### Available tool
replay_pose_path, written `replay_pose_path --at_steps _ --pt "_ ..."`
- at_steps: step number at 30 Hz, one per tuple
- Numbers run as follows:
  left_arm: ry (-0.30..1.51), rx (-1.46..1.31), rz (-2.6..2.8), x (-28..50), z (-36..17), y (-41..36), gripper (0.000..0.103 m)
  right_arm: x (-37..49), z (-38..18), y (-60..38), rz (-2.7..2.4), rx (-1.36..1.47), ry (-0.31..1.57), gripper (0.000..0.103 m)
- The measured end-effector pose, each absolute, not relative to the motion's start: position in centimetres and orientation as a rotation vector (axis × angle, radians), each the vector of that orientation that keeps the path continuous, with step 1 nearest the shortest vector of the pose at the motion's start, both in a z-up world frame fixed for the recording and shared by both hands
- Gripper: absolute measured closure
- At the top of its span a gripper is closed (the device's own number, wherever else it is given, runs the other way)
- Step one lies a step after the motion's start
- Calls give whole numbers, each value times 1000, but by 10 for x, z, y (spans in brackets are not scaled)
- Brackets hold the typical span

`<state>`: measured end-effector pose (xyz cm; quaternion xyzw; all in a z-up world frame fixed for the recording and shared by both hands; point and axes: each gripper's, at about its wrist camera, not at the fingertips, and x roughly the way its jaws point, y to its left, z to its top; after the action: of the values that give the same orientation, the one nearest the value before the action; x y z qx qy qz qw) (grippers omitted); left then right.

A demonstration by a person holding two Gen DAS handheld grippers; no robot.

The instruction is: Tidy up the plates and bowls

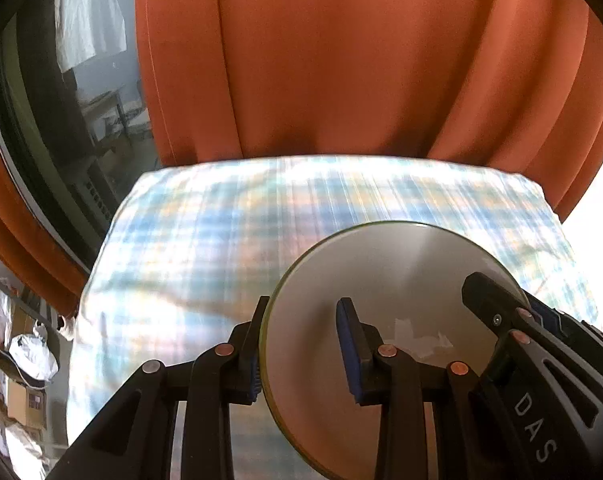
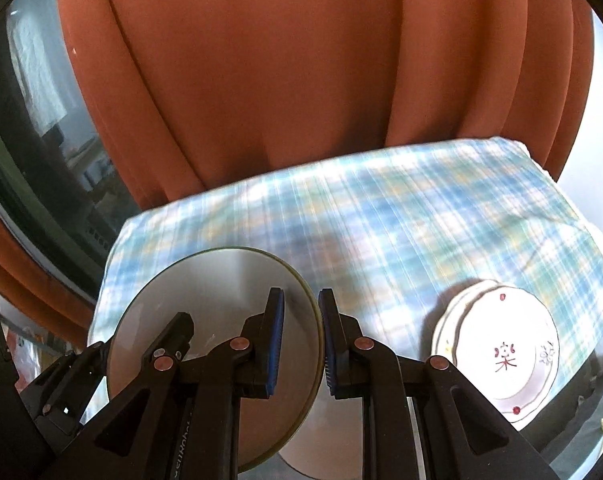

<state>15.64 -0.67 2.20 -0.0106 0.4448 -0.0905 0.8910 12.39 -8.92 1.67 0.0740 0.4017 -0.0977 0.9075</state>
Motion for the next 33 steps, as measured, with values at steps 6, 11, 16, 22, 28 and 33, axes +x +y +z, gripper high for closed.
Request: replay_pose_path --at_steps 6,11,16,22,28,33 --pt "947 -3 -154 134 8 -35 72 102 1 -115 -170 151 860 82" --pt "966 -13 -118 120 -6 -51 72 92 -10 -136 -138 137 877 82" --pt "1003 -32 -72 110 -21 -64 72 87 -24 -150 -98 113 907 82" --pt "1039 -62 -13 103 -36 -73 72 88 -44 -162 -48 85 964 82" --pt "1057 -89 72 102 -44 -69 72 95 -55 -164 26 53 997 82" --pt "1087 -134 112 104 -53 -62 72 104 -63 -158 83 30 1022 82"
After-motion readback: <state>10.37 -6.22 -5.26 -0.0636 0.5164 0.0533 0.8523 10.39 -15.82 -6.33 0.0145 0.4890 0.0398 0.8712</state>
